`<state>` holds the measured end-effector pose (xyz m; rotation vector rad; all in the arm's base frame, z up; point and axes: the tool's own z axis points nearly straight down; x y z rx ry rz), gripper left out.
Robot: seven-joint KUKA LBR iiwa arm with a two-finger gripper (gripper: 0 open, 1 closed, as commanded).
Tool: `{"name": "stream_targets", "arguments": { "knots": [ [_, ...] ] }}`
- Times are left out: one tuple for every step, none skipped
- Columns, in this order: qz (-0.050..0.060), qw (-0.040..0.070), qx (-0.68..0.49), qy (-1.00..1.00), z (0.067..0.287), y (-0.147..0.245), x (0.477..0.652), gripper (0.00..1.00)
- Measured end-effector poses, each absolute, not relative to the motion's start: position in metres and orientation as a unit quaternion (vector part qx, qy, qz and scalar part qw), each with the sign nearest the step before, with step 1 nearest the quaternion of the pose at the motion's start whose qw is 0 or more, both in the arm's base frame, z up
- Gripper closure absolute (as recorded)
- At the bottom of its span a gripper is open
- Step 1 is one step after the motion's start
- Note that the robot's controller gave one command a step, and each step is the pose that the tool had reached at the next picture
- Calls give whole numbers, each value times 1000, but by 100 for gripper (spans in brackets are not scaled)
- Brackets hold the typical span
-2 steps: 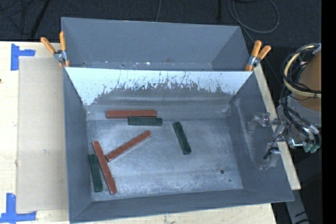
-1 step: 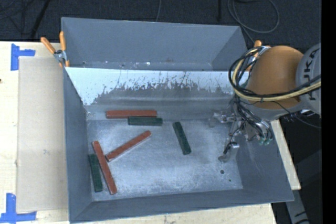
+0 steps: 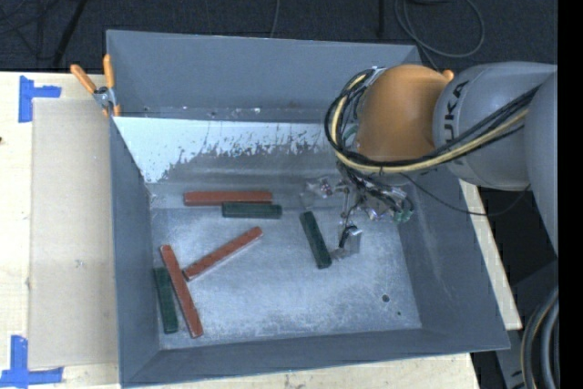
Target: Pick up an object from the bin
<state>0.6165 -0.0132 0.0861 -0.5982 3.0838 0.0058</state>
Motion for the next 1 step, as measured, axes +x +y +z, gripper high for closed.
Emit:
{"name": "stream_targets", "arguments": {
  "knots": [
    [0,1,-462,887,70,-9,592,0]
  ]
}}
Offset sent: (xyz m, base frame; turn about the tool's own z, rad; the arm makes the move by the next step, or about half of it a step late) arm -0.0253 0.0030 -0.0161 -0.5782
